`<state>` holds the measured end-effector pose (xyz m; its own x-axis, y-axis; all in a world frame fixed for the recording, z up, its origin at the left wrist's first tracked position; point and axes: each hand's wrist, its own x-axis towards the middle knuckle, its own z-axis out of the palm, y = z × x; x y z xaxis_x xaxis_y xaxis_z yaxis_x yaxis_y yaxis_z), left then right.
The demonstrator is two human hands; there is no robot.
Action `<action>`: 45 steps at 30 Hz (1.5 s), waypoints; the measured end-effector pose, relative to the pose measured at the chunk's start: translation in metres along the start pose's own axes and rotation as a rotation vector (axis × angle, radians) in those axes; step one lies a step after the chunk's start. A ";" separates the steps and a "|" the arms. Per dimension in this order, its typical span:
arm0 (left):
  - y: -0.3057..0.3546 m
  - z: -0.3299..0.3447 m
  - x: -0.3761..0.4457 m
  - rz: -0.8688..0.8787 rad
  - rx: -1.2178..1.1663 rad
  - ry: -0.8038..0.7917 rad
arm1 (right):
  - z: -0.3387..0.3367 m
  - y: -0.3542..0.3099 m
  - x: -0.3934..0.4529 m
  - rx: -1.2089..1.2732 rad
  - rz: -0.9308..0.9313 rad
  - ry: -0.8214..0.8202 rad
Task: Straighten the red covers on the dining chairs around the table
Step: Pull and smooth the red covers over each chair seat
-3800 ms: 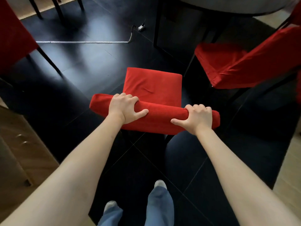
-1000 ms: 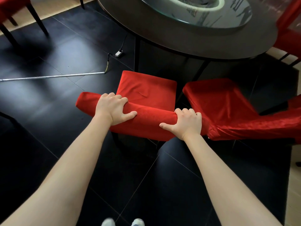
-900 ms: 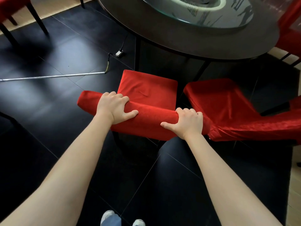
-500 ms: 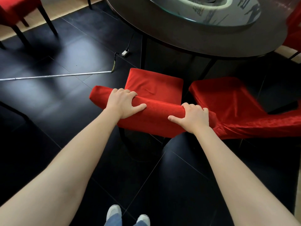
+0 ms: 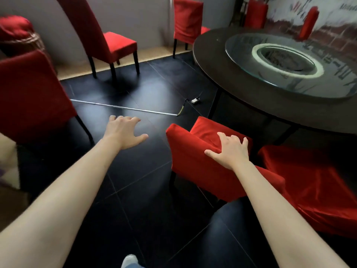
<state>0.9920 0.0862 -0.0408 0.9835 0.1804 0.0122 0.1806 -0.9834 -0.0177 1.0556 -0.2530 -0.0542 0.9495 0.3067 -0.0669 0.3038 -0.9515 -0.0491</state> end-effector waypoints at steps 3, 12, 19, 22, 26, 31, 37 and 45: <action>-0.048 -0.018 -0.019 -0.099 0.009 0.002 | -0.015 -0.049 0.020 0.000 -0.088 0.019; -0.213 -0.055 -0.060 -0.386 0.032 0.118 | -0.037 -0.244 0.079 0.007 -0.398 0.062; -0.333 -0.054 -0.072 -0.502 -0.037 0.143 | -0.029 -0.394 0.114 0.063 -0.505 0.029; -0.370 -0.051 -0.069 -0.561 -0.047 0.150 | -0.026 -0.443 0.127 0.085 -0.554 0.025; -0.402 -0.044 -0.053 -0.581 -0.028 0.135 | -0.024 -0.492 0.148 0.099 -0.607 0.000; -0.437 -0.034 -0.010 -0.567 -0.059 0.120 | -0.020 -0.537 0.197 0.103 -0.646 -0.028; -0.484 -0.023 0.053 -0.642 -0.089 0.103 | -0.023 -0.584 0.288 0.111 -0.692 -0.021; -0.545 -0.007 0.118 -0.796 -0.295 0.185 | -0.020 -0.665 0.395 0.081 -0.802 -0.064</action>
<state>1.0097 0.6436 -0.0231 0.5438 0.8360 0.0737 0.7796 -0.5357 0.3245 1.2298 0.4997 -0.0276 0.4381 0.8982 -0.0372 0.8815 -0.4373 -0.1783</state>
